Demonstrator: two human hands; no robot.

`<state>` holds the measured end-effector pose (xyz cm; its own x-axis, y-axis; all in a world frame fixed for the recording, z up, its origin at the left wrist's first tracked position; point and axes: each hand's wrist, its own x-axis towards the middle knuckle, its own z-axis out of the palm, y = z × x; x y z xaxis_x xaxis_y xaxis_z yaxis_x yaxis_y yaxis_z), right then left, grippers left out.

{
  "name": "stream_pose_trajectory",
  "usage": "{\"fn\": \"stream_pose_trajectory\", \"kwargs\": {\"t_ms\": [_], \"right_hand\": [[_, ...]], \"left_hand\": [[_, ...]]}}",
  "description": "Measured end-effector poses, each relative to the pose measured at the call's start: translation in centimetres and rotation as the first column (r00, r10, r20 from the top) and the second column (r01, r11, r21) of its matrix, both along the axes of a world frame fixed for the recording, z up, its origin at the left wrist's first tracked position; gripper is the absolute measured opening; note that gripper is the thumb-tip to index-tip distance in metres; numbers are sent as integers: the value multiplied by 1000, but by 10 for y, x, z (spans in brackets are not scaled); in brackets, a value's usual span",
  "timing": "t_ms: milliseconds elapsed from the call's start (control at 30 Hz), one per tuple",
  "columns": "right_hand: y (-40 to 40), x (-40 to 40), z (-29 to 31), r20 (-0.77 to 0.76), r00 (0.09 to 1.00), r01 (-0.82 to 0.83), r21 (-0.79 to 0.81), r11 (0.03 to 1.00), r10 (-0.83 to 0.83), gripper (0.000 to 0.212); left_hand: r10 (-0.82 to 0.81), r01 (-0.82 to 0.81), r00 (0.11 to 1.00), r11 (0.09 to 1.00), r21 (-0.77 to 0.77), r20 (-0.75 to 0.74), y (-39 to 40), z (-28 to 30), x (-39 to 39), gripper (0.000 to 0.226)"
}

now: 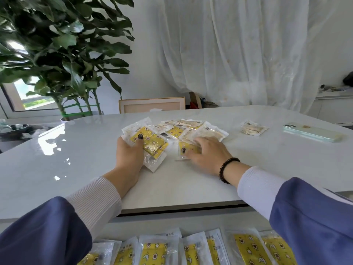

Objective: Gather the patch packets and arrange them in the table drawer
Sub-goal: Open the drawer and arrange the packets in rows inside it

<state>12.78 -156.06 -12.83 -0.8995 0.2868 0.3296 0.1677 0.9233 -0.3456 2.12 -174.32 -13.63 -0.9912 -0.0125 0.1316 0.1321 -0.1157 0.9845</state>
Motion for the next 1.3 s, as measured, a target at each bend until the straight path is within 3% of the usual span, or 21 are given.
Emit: {"fn": "stream_pose_trajectory", "kwargs": {"t_ms": [67, 100, 167, 233, 367, 433, 500, 633, 733, 833, 1000, 1233, 1300], "right_hand": [[19, -1, 3, -115, 991, 69, 61, 996, -61, 52], [31, -2, 4, -93, 992, 99, 95, 991, -91, 61], [49, -2, 4, 62, 992, 112, 22, 994, -113, 82], [56, -4, 1, 192, 978, 98, -66, 993, -83, 87], [55, -10, -2, 97, 989, 115, -31, 993, -111, 41], [54, -8, -3, 30, 981, 189, 25, 982, -190, 31], [53, -6, -2, 20, 967, 251, 63, 966, -253, 42], [49, -3, -2, 109, 955, 274, 45, 961, -277, 84], [51, -5, -3, 171, 945, 274, 59, 960, -280, 96], [51, -6, -4, 207, 943, 257, 53, 965, -262, 101], [53, -8, -4, 208, 945, 242, 75, 967, -252, 91], [57, -11, -5, 144, 967, 203, 53, 978, -208, 77], [55, -11, -5, 134, 970, 198, 55, 979, -204, 74]], "left_hand": [[23, -23, 999, 1000, 11, 24, -2, -1, -2, 27], [25, -26, 999, 999, 27, 39, -2, -1, -2, 27], [22, -26, 998, 997, 70, 63, -3, -1, -3, 27], [-5, -3, 997, 994, 105, 81, -4, -2, -3, 28], [-102, 80, 988, 981, 179, 119, -6, 0, 0, 44], [-119, 104, 988, 984, 144, 102, -5, 1, 5, 47], [-111, 102, 991, 989, 103, 81, -4, 0, 7, 41], [-63, 59, 995, 997, 55, 74, -5, 2, 8, 28], [-104, 101, 993, 993, 63, 53, -4, 2, 10, 22], [-161, 160, 987, 986, -44, -15, -4, 5, 18, 24], [-254, 232, 963, 952, -200, -93, -22, 8, 41, 20], [-305, 292, 949, 945, -145, -75, -112, 8, 143, 20], [-338, 321, 940, 918, -233, -38, -127, -6, 159, 12]]}}
